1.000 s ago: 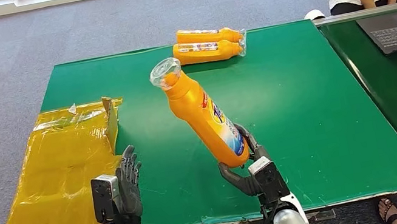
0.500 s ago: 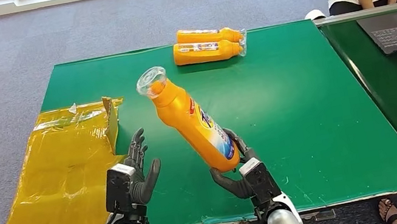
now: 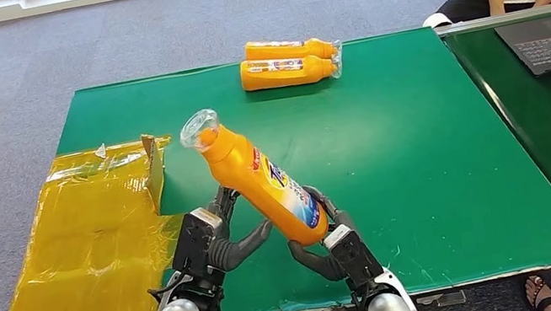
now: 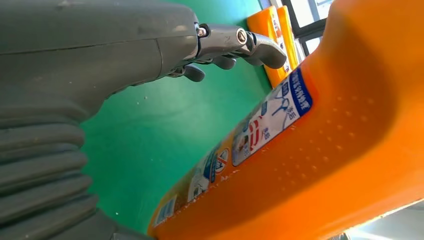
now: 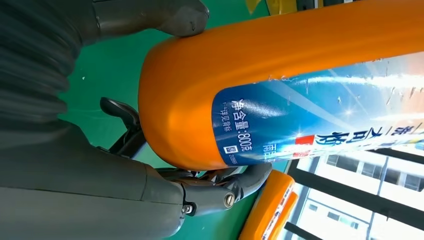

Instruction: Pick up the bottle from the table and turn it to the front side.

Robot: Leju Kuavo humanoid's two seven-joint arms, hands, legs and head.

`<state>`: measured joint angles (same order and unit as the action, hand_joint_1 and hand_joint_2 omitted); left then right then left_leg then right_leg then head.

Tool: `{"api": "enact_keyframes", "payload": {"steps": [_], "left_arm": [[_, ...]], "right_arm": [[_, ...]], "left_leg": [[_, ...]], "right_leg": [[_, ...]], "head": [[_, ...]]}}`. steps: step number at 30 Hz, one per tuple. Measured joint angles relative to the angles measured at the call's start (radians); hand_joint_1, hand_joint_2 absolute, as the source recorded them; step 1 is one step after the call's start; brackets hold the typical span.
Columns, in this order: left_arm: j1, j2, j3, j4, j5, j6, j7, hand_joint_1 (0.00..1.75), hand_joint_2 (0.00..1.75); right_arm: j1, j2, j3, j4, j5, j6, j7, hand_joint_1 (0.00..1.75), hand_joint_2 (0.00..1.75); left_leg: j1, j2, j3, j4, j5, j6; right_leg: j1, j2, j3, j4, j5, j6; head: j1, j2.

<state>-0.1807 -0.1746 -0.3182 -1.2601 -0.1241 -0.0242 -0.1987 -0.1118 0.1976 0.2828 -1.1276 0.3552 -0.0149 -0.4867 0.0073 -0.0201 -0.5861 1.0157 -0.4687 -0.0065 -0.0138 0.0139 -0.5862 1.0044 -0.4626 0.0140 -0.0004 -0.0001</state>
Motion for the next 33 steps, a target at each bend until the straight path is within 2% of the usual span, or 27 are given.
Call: {"api": "enact_keyframes", "payload": {"steps": [22,33], "left_arm": [[-0.019,0.007,-0.010,0.027,0.014,-0.011,0.001,0.00,1.75],[-0.130,0.016,-0.079,0.079,0.087,-0.064,0.036,0.00,1.75]], "right_arm": [[-0.009,0.000,0.000,0.013,0.000,0.000,-0.002,1.75,1.75],[-0.016,0.015,0.000,0.035,0.011,-0.003,-0.014,1.75,1.75]], "left_leg": [[0.000,0.000,0.000,0.000,0.000,0.000],[0.000,0.000,0.000,0.000,0.000,0.000]], "right_leg": [[0.000,0.000,0.000,0.000,0.000,0.000],[0.000,0.000,0.000,0.000,0.000,0.000]], "head": [[0.000,0.000],[0.000,0.000]]}}
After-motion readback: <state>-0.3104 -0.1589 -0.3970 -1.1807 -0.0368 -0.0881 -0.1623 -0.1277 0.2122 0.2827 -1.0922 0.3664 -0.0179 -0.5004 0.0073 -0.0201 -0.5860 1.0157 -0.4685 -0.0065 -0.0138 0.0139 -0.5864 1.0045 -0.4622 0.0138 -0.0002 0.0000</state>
